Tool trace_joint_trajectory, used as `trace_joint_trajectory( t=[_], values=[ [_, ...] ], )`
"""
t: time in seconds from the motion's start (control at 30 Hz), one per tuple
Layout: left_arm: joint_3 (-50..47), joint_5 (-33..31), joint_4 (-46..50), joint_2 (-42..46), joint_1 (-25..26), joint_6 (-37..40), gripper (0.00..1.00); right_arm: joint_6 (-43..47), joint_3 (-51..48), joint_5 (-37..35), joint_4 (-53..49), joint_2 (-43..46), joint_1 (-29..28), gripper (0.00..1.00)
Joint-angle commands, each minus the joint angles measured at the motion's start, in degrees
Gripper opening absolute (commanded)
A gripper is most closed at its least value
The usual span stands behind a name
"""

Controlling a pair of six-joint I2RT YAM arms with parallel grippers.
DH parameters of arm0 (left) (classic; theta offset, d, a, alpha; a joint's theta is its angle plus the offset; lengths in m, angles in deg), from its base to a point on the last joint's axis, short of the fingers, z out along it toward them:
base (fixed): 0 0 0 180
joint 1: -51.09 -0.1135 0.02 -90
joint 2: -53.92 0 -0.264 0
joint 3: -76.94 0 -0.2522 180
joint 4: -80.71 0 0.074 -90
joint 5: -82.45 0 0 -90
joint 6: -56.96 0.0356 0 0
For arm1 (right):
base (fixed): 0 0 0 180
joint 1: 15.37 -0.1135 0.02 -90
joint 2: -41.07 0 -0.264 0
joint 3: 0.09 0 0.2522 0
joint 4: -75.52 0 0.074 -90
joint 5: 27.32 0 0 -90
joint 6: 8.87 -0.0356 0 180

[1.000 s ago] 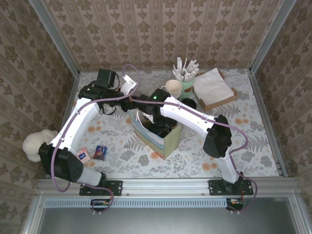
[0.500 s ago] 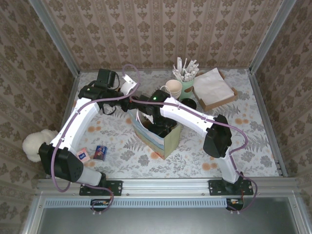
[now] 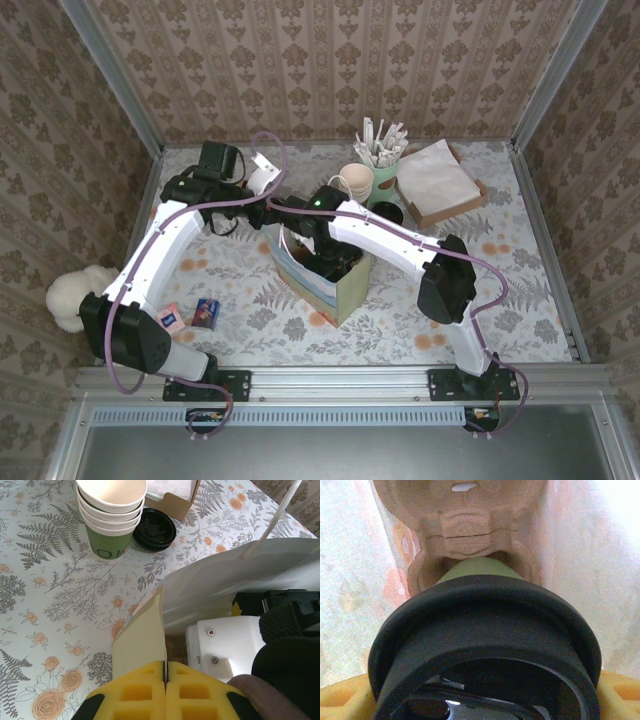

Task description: Pack the takeout coffee

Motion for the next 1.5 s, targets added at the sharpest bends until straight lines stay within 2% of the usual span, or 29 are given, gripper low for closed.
trace_joint_trajectory(
  t=[0.0,1.47],
  values=[
    [-0.37,2.45,0.24,0.02,0.55,-0.51,0.00,-0.64,-1.40,-0.17,-0.44,0.54,0.25,0.58],
    [-0.28,3.04,0.22,0.17,0.54,-0.45,0.00,-0.47,-9.14,-0.05,5.40,2.44,1.12,0.57]
  ],
)
